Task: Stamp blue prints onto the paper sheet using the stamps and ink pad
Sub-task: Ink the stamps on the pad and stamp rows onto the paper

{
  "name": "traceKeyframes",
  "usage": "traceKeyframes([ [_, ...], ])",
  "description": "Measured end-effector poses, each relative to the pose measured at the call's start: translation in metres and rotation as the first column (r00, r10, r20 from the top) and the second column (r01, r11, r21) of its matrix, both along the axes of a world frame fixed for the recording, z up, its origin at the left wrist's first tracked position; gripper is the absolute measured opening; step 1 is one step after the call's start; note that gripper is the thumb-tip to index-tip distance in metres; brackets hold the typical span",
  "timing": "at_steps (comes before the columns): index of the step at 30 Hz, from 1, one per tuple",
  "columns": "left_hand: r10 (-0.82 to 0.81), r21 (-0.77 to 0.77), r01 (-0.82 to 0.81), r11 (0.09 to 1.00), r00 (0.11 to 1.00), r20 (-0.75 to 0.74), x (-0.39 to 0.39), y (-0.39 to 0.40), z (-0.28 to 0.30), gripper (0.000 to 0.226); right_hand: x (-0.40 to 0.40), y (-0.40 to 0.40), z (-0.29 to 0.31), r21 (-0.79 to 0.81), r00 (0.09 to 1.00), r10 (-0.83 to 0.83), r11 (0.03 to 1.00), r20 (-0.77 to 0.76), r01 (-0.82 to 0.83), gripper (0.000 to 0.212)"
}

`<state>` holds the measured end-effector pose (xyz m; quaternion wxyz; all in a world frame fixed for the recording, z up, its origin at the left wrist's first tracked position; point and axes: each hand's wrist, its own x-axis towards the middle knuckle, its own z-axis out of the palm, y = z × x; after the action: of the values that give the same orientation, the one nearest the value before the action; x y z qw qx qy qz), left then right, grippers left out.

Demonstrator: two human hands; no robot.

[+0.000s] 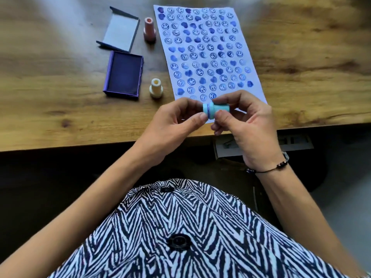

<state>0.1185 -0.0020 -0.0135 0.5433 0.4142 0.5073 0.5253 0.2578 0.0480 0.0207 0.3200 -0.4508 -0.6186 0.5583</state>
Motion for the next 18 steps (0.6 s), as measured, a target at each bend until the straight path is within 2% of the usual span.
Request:
traceKeyframes([
  [7,0.114,-0.01,-0.115,0.993,0.992,-0.055,-0.008,-0.011,-0.001,0.01,-0.013,-0.004,-0.002,0.022,0.996,0.081,0.996,0.021,-0.081,0.025],
  [10,0.191,0.017,-0.191,0.981,0.962,-0.197,-0.013,-0.016,-0.005,0.015,-0.028,-0.006,-0.002,-0.003,0.994,0.107,0.994,0.002,-0.107,0.024],
  [14,0.353,0.104,-0.339,0.935,0.86,-0.369,-0.027,-0.019,-0.006,0.022,-0.057,0.004,-0.002,-0.035,0.987,0.161,0.986,0.008,-0.161,0.022],
  [16,0.381,0.144,-0.36,0.922,0.774,-0.505,-0.036,-0.02,-0.006,0.026,-0.071,0.012,-0.004,0.008,0.97,0.216,0.976,0.112,-0.219,0.015],
  [18,0.407,0.17,-0.388,0.906,0.687,-0.602,-0.042,-0.022,-0.009,0.03,-0.078,0.019,-0.01,0.228,0.903,0.207,0.924,0.375,-0.307,0.009],
])
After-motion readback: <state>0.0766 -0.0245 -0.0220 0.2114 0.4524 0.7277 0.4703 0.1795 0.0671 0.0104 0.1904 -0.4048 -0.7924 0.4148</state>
